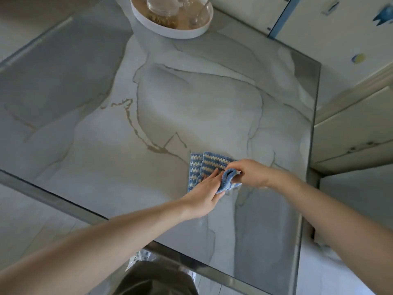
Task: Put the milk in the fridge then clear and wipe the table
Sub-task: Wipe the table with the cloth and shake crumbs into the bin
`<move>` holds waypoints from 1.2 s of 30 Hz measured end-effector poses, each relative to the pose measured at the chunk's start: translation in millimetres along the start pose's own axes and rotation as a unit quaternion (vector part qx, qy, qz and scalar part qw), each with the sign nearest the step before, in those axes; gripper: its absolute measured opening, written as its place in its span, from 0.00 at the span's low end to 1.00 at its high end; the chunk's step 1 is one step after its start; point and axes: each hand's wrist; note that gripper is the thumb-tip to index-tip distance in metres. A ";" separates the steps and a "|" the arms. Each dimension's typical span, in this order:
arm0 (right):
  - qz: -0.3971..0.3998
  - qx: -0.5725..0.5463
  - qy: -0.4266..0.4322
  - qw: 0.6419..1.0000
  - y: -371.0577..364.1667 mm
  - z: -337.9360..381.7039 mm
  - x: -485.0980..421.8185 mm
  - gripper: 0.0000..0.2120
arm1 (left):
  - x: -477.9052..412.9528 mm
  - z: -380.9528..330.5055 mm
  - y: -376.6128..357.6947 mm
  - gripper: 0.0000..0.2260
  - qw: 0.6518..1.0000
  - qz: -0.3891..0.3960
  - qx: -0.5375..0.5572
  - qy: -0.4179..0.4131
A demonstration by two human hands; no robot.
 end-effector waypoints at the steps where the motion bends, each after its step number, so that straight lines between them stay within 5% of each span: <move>1: -0.010 -0.009 -0.008 1.000 1.7 -6.5 7.3 0.07 | -6.7 -4.5 -2.5 0.22 1.000 0.014 0.012 0.014; 6: -0.100 -0.093 -0.003 0.991 25.9 -13.5 35.8 0.02 | -27.3 -14.9 26.7 0.08 1.000 0.000 -0.013 0.007; 13: -0.194 -0.207 0.109 0.953 48.9 52.3 13.9 0.05 | 12.4 -14.5 125.4 0.06 0.990 -0.094 -0.105 -0.018; 23: -0.097 -0.143 0.164 0.971 -22.8 186.5 -98.2 0.10 | 135.4 107.8 163.8 0.23 0.982 -0.062 -0.142 0.113; 36: -0.033 0.001 0.146 0.989 -49.0 196.7 -93.9 0.11 | 157.3 132.9 107.7 0.26 0.986 -0.066 -0.136 0.068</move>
Point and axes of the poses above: each hand's wrist, its own x-axis away from the middle knuckle, its own y-axis out of the back of the hand, z = x × y, and after that the axes turned 3 degrees about z, right-handed
